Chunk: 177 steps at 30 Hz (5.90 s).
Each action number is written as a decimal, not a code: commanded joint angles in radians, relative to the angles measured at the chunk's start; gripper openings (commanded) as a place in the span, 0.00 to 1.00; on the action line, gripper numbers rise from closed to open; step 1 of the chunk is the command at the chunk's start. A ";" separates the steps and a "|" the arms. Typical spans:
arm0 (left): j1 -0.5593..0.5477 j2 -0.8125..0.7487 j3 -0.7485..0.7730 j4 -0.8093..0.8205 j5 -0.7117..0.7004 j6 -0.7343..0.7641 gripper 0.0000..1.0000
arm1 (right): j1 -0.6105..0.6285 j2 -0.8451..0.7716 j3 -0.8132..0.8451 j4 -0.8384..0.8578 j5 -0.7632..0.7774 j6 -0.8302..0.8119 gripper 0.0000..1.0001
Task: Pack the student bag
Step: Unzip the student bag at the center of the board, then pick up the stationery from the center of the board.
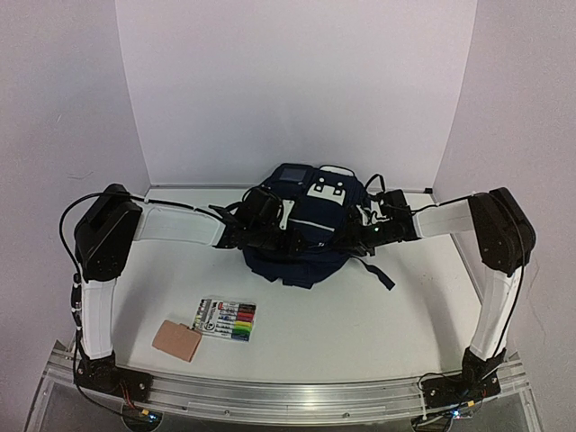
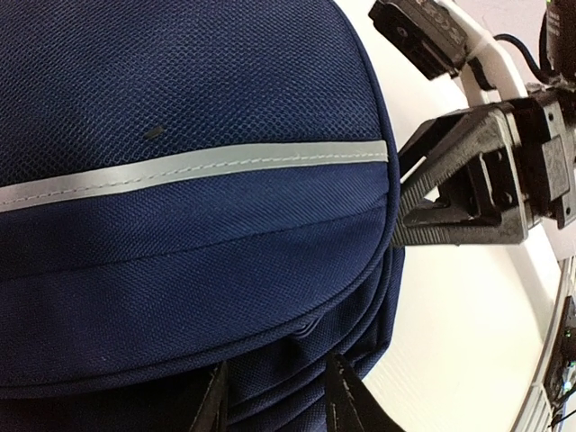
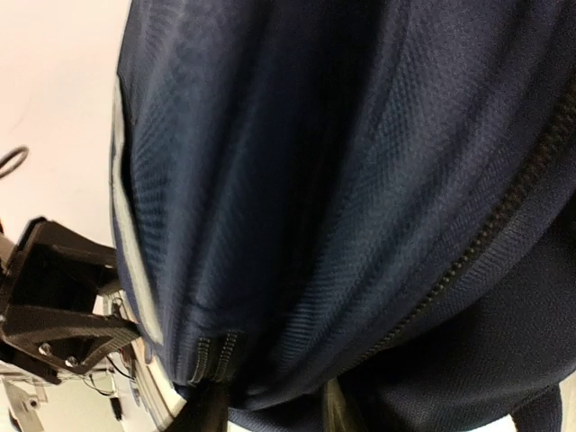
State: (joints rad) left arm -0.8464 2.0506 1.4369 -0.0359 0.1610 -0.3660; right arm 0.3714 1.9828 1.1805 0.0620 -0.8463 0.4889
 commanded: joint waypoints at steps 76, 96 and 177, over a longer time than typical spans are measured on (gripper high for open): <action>0.291 -0.133 -0.069 -0.128 -0.100 0.374 0.00 | -0.060 -0.187 -0.004 -0.441 0.251 -0.483 0.00; 0.430 -0.117 -0.047 -0.263 0.001 0.761 0.00 | -0.115 -0.161 0.027 -0.559 0.307 -0.607 0.00; -0.122 -0.153 -0.080 -0.432 -0.044 -0.192 0.77 | 0.031 -0.430 -0.202 -0.505 -0.010 -0.343 0.98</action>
State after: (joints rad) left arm -0.9772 2.0673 1.4860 -0.5644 0.1852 -0.3535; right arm 0.3240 1.5768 0.9926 -0.5434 -0.8527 0.0816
